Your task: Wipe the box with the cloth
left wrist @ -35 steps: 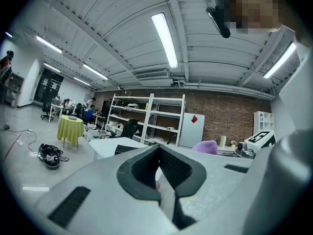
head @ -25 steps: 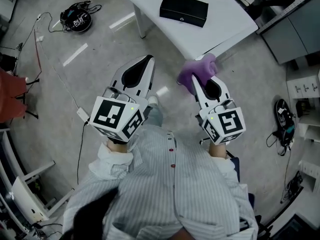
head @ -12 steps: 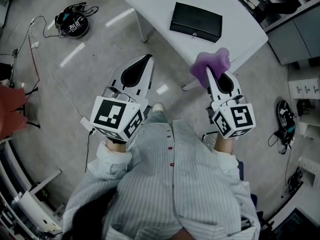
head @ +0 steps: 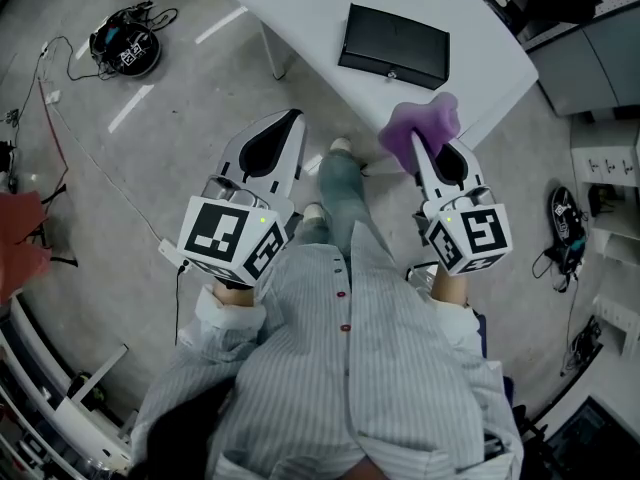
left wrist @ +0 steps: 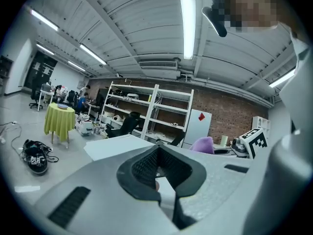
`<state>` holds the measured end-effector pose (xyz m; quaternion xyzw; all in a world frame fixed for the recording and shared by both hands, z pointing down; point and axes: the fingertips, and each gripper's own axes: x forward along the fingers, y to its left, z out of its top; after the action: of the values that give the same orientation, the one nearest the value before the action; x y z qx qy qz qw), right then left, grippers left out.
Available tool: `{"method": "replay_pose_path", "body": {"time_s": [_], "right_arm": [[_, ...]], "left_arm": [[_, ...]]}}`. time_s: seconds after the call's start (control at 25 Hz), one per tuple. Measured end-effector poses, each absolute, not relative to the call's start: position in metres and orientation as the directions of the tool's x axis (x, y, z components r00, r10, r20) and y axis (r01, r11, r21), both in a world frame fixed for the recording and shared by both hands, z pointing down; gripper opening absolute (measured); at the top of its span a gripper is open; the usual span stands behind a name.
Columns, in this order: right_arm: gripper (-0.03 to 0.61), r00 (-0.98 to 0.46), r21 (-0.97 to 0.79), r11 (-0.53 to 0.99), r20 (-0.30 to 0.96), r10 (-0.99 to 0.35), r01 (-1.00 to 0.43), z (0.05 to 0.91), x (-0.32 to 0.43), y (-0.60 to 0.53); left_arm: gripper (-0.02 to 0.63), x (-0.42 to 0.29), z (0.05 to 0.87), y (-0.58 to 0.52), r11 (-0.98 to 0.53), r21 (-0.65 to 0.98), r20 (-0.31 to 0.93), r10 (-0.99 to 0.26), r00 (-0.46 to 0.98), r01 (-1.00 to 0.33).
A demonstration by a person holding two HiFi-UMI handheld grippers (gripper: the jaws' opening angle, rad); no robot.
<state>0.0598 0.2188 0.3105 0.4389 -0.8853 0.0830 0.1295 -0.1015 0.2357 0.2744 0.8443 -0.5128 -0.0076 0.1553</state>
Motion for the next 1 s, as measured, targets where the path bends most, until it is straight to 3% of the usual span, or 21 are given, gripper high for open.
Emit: {"method": "replay_pose_path", "body": {"time_s": [0.52, 1.0], "right_arm": [[0.058, -0.586, -0.069, 0.598, 0.315, -0.747, -0.799, 0.319, 0.075, 0.057], [0.058, -0.576, -0.108, 0.575, 0.32, -0.752, -0.811, 0.316, 0.111, -0.045]], "left_arm": [[0.008, -0.066, 0.259, 0.065, -0.488, 0.242, 0.131, -0.84, 0.527, -0.838], [0.008, -0.027, 0.275, -0.043, -0.507, 0.247, 0.218, -0.801, 0.558, -0.826]]}}
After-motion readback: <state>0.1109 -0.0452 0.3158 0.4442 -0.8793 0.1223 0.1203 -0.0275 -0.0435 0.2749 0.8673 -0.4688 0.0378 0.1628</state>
